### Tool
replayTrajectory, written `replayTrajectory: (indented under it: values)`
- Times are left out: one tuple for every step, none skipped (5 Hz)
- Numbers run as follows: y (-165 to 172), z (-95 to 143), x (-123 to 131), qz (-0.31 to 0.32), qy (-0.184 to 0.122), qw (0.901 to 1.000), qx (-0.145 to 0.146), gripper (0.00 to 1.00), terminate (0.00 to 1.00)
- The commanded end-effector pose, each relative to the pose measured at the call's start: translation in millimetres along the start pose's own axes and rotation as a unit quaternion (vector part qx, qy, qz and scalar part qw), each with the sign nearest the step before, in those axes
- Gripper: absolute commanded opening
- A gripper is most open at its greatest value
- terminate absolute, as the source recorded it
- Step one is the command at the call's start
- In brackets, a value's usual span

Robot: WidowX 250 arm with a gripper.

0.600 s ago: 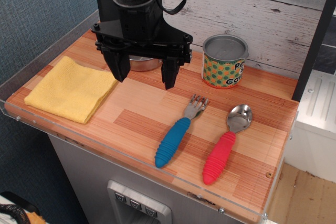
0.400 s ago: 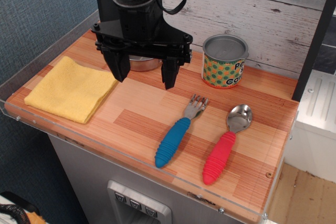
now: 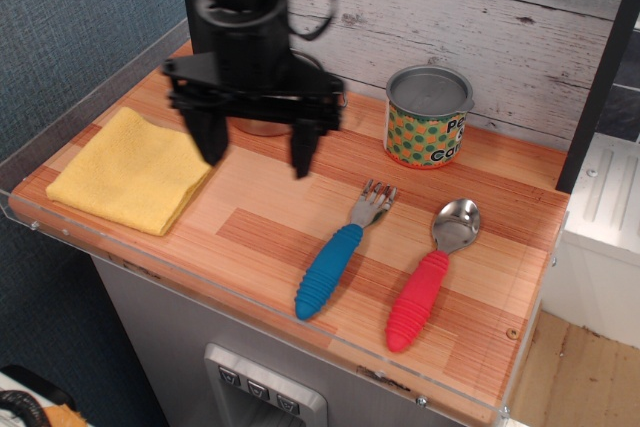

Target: Slide the yellow rag next to to the blue fork.

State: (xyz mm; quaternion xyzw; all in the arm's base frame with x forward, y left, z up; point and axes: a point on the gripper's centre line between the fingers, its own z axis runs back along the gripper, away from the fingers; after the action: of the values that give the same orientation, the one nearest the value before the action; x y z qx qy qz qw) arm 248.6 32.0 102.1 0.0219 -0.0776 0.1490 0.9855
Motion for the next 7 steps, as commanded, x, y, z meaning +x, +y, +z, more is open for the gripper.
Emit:
replayTrajectory:
  values:
    - [59.8, -12.4, 15.5, 0.04, 0.019, 0.9982, 0.04, 1.0, 0.0]
    - [95.8, -30.7, 31.1, 0.058, 0.027, 0.9958, 0.066, 1.0, 0.0]
    - [118.2, -37.2, 40.3, 0.053, 0.025, 0.9956, 0.074, 0.0, 0.0]
    - [131.0, -43.4, 47.8, 0.019, 0.017, 0.9969, 0.074, 0.0, 0.0]
    - [136.9, -53.8, 54.2, -0.004, -0.003, 0.9979, 0.065, 0.0, 0.0]
    - [138.0, -66.9, 59.6, -0.023, -0.018, 0.9981, 0.054, 0.0, 0.0]
    - [136.9, -82.1, 59.8, -0.039, -0.025, 0.9978, 0.046, 0.0, 0.0]
